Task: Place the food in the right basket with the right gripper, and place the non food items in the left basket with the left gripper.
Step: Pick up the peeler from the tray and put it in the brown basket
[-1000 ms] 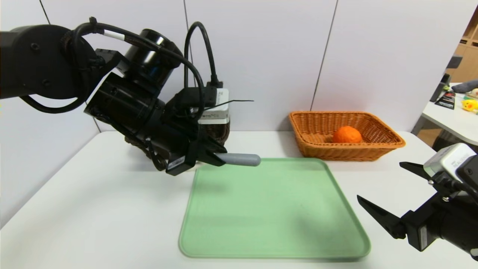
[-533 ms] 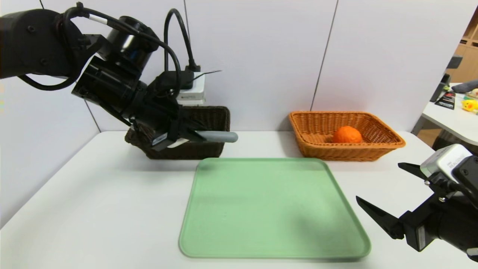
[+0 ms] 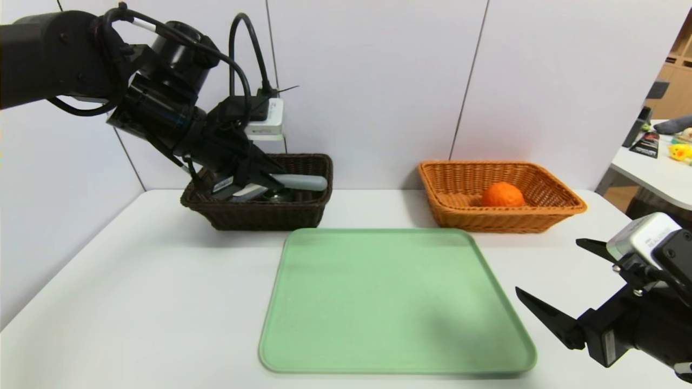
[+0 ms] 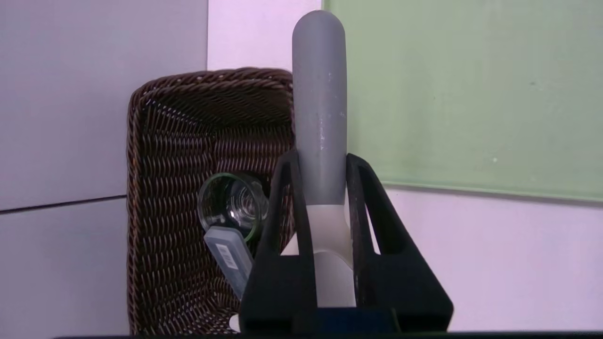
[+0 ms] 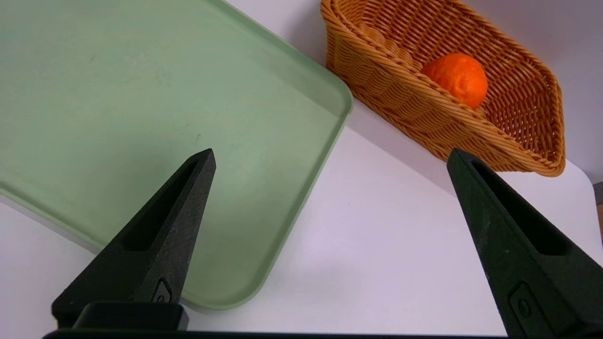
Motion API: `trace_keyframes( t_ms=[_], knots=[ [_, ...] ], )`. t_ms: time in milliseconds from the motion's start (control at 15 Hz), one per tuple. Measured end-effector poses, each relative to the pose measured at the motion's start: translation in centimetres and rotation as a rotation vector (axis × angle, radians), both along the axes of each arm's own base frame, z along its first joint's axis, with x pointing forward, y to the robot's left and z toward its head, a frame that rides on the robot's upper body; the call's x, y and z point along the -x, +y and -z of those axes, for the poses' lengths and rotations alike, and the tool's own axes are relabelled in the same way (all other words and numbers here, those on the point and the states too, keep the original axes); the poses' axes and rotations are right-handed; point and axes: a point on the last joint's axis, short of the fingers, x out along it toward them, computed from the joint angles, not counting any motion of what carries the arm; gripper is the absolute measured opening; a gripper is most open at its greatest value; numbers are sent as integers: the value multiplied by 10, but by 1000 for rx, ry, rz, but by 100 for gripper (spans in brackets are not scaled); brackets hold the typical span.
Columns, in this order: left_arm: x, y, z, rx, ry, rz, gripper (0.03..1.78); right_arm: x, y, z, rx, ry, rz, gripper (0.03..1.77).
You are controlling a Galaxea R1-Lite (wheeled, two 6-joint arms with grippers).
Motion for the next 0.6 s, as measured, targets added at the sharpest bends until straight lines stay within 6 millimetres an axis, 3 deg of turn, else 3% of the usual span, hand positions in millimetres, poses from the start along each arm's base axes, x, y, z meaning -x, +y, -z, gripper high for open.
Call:
trace_keyframes(
  t_ms=[600],
  knots=[
    [-42, 32, 22, -23, -46, -127, 25, 2, -1, 5, 6, 10, 0, 169]
  ],
)
